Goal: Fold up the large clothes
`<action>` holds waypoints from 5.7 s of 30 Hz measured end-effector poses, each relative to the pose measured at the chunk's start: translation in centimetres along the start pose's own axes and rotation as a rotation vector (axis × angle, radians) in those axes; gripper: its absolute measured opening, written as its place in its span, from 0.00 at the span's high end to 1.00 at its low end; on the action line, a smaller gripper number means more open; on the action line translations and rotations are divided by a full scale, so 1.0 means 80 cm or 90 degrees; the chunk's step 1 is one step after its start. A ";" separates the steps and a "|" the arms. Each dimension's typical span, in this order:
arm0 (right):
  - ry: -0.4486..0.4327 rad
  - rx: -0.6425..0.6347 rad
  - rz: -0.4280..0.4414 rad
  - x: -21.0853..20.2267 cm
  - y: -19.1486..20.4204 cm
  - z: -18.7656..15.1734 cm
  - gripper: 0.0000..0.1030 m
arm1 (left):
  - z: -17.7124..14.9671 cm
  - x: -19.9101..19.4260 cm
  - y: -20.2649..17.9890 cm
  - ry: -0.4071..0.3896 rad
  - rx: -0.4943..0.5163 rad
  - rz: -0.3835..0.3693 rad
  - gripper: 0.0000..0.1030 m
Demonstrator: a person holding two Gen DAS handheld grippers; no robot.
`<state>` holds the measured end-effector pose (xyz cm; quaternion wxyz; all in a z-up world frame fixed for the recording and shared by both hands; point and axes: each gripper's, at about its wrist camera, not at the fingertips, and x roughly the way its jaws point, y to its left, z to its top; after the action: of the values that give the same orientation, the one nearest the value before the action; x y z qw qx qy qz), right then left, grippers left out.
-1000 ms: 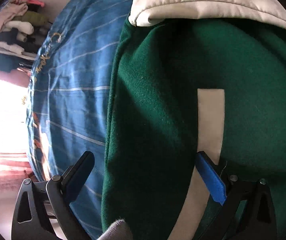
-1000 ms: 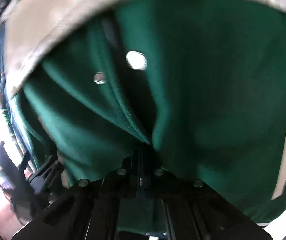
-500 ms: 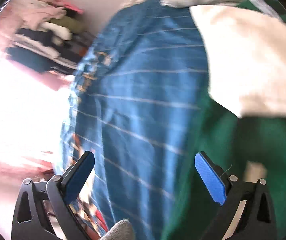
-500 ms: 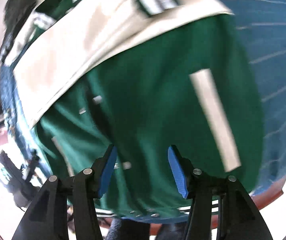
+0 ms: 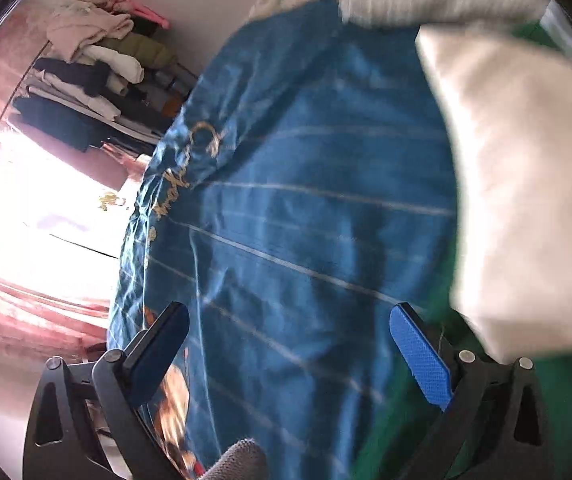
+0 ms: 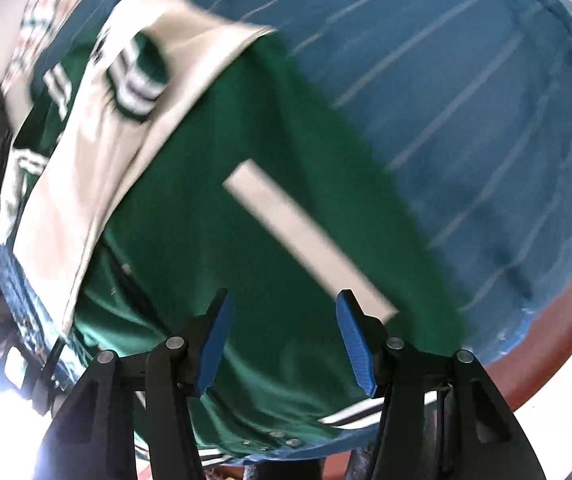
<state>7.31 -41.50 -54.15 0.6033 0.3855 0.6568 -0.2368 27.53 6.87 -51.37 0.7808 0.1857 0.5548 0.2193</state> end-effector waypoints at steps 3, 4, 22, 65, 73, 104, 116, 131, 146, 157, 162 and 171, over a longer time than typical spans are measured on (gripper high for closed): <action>0.023 -0.028 -0.021 0.014 -0.022 0.010 0.46 | -0.022 -0.066 -0.006 -0.010 -0.013 -0.046 0.00; 0.042 -0.040 -0.031 0.026 -0.033 0.016 0.46 | -0.037 -0.091 -0.016 -0.011 -0.009 -0.059 0.00; 0.176 -0.203 0.118 0.043 -0.108 0.120 0.54 | -0.203 -0.208 -0.211 0.109 0.045 0.011 0.00; 0.056 -0.566 -0.091 -0.014 -0.111 0.275 0.34 | -0.255 -0.360 -0.350 0.035 0.037 0.260 0.00; 0.105 -0.535 -0.127 -0.025 -0.217 0.341 0.27 | -0.320 -0.433 -0.492 0.025 0.131 0.226 0.00; 0.271 -0.420 0.440 0.059 -0.040 0.479 0.09 | -0.244 -0.382 -0.439 0.030 0.032 0.203 0.86; 0.210 -0.424 0.317 -0.045 0.031 0.380 0.84 | -0.224 -0.393 -0.332 0.037 -0.030 0.010 0.88; 0.096 -0.643 0.044 -0.072 0.406 0.033 0.84 | -0.211 -0.187 0.011 0.179 -0.314 -0.323 0.81; 0.252 -0.659 0.149 0.004 0.465 -0.017 0.21 | -0.364 -0.084 0.173 0.292 -0.631 -0.368 0.27; 0.173 -0.547 0.062 0.002 0.328 0.100 0.21 | -0.315 -0.088 0.080 0.258 -0.523 -0.354 0.87; 0.173 -0.518 0.050 0.010 0.288 0.135 0.21 | -0.281 -0.130 0.135 0.173 -0.514 -0.337 0.88; 0.084 -0.501 0.139 0.001 0.295 0.232 0.13 | -0.307 -0.024 0.101 0.256 -0.468 -0.349 0.79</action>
<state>37.34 -41.94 -53.59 0.6830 0.2066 0.6897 0.1229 2.57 13.74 -53.30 0.7011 -0.3003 0.6086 0.2189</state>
